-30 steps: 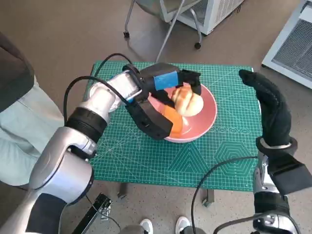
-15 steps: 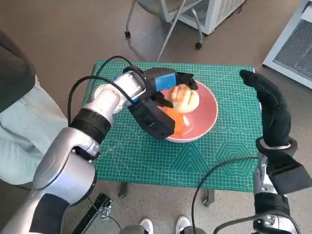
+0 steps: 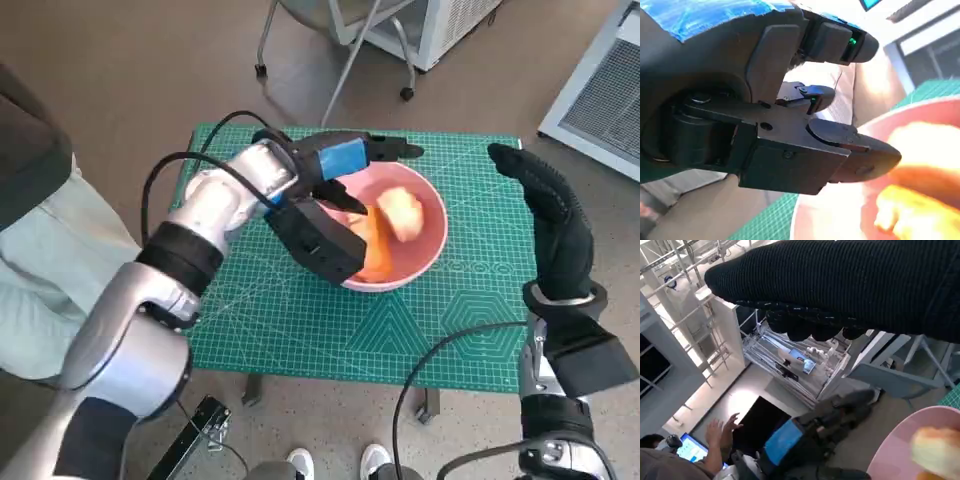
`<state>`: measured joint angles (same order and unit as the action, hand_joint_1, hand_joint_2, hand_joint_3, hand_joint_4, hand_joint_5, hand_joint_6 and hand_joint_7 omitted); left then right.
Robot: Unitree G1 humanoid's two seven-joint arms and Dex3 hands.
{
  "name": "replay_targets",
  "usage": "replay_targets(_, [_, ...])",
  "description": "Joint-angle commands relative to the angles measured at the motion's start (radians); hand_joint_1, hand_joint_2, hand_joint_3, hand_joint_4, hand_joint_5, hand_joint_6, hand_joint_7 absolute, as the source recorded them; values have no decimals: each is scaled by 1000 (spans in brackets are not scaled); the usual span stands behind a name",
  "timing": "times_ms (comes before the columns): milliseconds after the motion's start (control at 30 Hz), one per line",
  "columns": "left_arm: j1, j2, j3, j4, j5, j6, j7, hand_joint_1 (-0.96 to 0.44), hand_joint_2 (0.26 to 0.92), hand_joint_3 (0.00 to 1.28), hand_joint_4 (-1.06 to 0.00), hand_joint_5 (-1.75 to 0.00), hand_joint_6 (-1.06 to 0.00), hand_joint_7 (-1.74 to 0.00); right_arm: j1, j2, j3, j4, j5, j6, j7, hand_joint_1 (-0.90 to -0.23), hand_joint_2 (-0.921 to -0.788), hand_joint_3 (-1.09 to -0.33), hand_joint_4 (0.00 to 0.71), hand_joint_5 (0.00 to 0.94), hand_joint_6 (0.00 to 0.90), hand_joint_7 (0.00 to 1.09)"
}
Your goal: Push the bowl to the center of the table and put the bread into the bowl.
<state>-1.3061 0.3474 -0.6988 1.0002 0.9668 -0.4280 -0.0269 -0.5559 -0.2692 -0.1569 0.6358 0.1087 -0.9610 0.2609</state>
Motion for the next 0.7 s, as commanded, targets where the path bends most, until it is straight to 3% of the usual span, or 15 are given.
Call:
replay_targets(33, [44,65,60,-59,-70,-52,4,-105,885,7,-159,-46,-302,-104,8,3,7,8,-13,12,-6,-582,-921,-842,351,8,54,762])
replay_targets(333, [249,182,304,-247,-409,-180,-107,-30,873,0,-375,-126,-477,-207,-4,-2,6,16,20,20,14,-588,-921,-839,352,7,52,767])
replay_targets(467, [356,214,407,-375,-534,-183,-136,2,860,0,-448,-142,-449,-365,-15,-3,6,14,28,27,19,-586,-921,-837,353,8,53,767])
replay_targets(533, [410,219,458,-446,-595,-173,-145,23,853,1,-445,-188,-400,-481,-22,-4,6,13,30,33,21,-585,-921,-836,355,9,55,768])
replay_targets(700, [513,204,564,-553,-729,-172,-146,64,847,1,-255,-590,-263,-750,-42,-7,3,14,42,47,27,-574,-921,-836,359,10,62,771])
